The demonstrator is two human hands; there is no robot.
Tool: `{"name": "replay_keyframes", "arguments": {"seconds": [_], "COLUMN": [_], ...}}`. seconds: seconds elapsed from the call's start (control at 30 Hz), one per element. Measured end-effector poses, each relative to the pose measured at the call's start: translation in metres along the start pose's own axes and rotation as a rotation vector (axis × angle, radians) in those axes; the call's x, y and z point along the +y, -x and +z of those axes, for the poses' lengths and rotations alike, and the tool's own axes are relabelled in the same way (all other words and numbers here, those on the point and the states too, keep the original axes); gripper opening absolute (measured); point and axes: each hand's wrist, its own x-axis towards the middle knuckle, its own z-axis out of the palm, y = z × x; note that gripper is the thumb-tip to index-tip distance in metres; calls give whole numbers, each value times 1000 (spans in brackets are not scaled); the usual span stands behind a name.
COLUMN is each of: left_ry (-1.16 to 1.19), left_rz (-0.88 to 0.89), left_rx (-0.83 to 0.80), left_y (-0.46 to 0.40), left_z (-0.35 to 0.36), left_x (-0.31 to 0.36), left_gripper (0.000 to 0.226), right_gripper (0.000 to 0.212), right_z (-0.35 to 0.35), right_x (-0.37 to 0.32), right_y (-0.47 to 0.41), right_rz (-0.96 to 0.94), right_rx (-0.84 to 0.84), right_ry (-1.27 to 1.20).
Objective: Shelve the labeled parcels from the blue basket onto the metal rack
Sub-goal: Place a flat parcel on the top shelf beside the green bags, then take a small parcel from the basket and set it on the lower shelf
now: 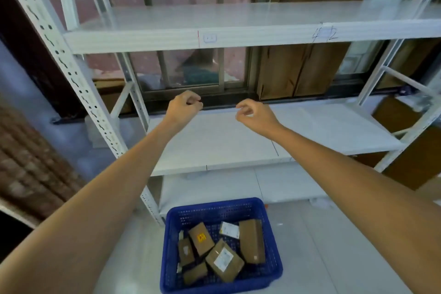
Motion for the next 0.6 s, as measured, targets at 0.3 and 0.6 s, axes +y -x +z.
{"name": "replay_keyframes", "arguments": {"seconds": [0.3, 0.6], "left_ry": [-8, -70], "left_rz": [-200, -301], "left_rx": [-54, -203], "left_y": [43, 91], "left_z": [113, 257], "left_x": [-141, -349], "left_gripper": [14, 9], "right_gripper": [26, 26], "right_z": [94, 245], "right_x": [150, 330], "right_y": [37, 69], "right_rz": [151, 275], "right_rx": [-138, -205], "right_ry": [-29, -9]}}
